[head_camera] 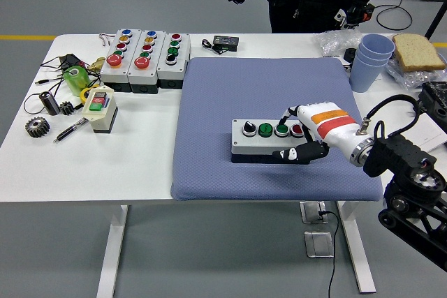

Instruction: Pick up the button,place it on the desk,press the button,press the button

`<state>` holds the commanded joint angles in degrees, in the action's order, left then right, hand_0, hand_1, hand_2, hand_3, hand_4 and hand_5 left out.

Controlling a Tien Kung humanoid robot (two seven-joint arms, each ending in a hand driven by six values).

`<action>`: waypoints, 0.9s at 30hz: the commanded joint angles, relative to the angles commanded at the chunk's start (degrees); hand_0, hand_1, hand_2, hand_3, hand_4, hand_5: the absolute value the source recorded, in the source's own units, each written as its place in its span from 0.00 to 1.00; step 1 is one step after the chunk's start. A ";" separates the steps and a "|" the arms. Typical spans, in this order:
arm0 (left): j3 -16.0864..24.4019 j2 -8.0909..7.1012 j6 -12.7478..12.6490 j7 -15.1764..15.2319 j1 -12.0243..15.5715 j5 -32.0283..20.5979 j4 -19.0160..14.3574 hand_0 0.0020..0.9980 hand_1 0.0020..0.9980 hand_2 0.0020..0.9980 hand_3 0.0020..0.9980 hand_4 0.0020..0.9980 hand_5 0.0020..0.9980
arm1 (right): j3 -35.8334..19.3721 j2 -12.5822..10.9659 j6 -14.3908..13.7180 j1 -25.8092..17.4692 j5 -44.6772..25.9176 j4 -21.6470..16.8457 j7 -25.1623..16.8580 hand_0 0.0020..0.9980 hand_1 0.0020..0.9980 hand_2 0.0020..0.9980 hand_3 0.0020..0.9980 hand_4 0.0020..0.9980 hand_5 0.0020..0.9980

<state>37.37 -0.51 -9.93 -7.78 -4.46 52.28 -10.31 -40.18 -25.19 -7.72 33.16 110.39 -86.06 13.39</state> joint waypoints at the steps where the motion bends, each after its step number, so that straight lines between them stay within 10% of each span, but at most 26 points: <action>1: -0.01 -0.02 0.01 0.01 -0.01 -0.04 0.00 0.62 0.66 0.68 0.60 0.33 0.64 | -1.21 -0.10 -2.45 -0.24 -2.61 -0.89 -1.96 0.23 0.01 0.25 0.64 0.93 0.57; 3: -0.05 -0.04 0.02 -0.01 -0.03 0.09 0.00 0.62 0.66 0.68 0.60 0.33 0.64 | -2.53 -0.20 -5.60 -0.66 -7.77 -2.09 -5.38 0.23 0.01 0.25 0.64 0.93 0.57; 4: -0.06 -0.04 0.03 -0.02 -0.02 0.09 0.00 0.62 0.66 0.68 0.60 0.33 0.64 | -3.03 -0.23 -6.19 -0.89 -9.63 -2.69 -6.59 0.53 0.42 0.50 0.63 0.78 0.36; 17: 0.32 0.10 0.00 -0.21 0.16 0.76 0.00 0.62 0.66 0.68 0.60 0.33 0.64 | -7.50 -0.59 -7.77 -4.82 -40.54 -11.66 -16.34 0.68 0.61 0.66 0.64 0.77 0.30; 27: 0.46 0.25 0.02 -0.40 0.44 1.30 0.00 0.62 0.66 0.68 0.60 0.33 0.64 | -15.13 -0.84 0.49 -6.08 -64.75 -15.87 -24.24 0.70 0.64 0.67 0.63 0.76 0.28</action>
<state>37.83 -0.26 -9.91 -8.18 -4.02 53.58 -10.31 -55.31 -26.03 -7.23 27.08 45.64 -101.93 -10.85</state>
